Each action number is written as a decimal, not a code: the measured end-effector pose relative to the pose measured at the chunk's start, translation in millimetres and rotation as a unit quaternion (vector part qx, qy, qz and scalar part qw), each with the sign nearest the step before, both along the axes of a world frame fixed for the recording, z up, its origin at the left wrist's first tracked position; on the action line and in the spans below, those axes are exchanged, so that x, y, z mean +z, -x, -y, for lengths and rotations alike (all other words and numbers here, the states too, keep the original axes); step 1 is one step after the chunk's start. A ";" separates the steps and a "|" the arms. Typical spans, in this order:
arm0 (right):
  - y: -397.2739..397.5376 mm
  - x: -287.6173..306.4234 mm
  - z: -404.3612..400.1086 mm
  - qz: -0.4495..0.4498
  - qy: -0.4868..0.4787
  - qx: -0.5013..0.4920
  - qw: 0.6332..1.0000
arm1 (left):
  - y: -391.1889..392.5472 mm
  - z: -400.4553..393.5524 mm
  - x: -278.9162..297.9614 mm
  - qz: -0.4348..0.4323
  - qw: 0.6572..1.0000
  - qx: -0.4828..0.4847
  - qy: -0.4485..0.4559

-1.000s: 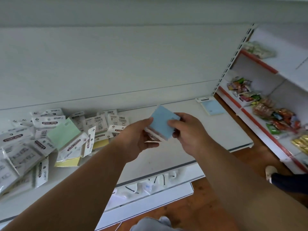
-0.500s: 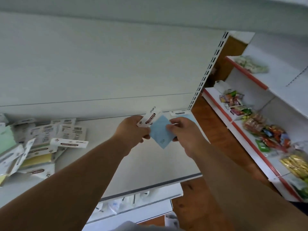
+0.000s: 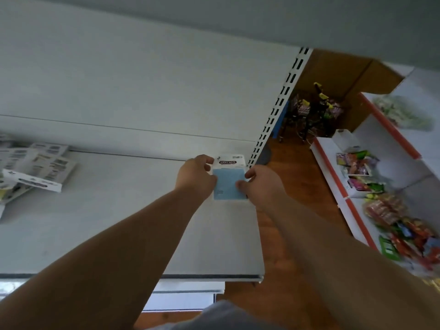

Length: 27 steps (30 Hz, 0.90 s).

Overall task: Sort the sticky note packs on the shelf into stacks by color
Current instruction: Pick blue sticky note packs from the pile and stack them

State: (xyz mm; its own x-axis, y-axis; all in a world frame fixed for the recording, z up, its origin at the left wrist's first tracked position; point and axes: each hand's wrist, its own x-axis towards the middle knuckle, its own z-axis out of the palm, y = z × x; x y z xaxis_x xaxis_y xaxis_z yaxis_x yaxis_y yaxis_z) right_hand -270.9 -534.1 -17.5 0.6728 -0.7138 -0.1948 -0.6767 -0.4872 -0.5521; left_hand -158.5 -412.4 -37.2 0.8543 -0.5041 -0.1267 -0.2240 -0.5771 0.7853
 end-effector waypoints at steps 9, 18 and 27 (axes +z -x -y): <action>-3.9 -5.4 2.8 -0.063 0.080 0.042 0.994 | 10.6 7.9 -6.8 0.034 0.998 0.008 -0.044; 1.9 -7.6 -3.8 -0.017 0.121 0.041 0.992 | 25.3 3.7 -12.6 0.094 0.993 -0.043 -0.058; -16.9 12.3 -60.7 0.091 0.154 0.123 0.976 | 27.0 -65.7 10.3 0.134 0.987 -0.065 -0.054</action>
